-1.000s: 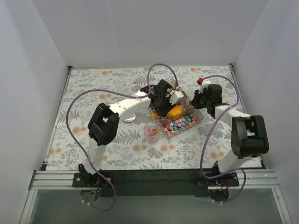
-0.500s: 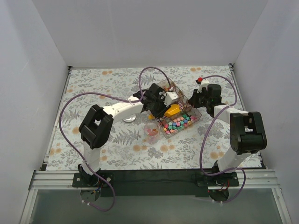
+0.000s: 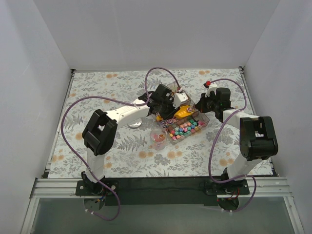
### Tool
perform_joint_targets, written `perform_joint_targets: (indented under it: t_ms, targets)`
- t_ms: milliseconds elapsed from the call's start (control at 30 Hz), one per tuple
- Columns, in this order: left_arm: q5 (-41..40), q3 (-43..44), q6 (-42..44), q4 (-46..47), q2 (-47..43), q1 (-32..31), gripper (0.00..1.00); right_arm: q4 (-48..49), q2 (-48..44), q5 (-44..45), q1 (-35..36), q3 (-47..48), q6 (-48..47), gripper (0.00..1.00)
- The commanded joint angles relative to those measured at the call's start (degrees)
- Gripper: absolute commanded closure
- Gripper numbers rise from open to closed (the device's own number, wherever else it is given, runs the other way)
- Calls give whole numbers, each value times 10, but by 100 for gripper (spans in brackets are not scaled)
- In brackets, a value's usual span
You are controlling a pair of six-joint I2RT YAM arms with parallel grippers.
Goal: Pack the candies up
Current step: Scoop the fake candies from the storage box.
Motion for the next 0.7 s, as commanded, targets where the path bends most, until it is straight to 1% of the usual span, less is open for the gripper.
perform_joint_targets:
  t_ms: [0,33,67,167,200,233,333,500,667]
  targets:
    - [100,51,25,46,-11,-36,100,-98,-1,-92,40,0,45,99]
    - [89,70,30,24,-7,-43,100,-108,-6,-90,40,4,45,99]
    - [57,81,33,8,0,-46,100,-113,-8,-87,40,9,43,99]
    - [24,121,43,-67,31,-49,100,-130,-19,-78,40,15,33,99]
    - [3,124,46,-80,36,-49,100,-133,-22,-74,40,17,33,99]
    - [-4,124,49,-99,40,-50,100,-138,-22,-72,40,17,31,99]
    - [-14,119,53,-113,41,-50,100,-139,-21,-67,41,17,27,99]
    - [5,103,45,-106,44,-50,100,-139,-8,-69,40,17,30,99]
    - [30,38,9,-23,11,-39,100,-140,-10,-56,39,13,25,99]
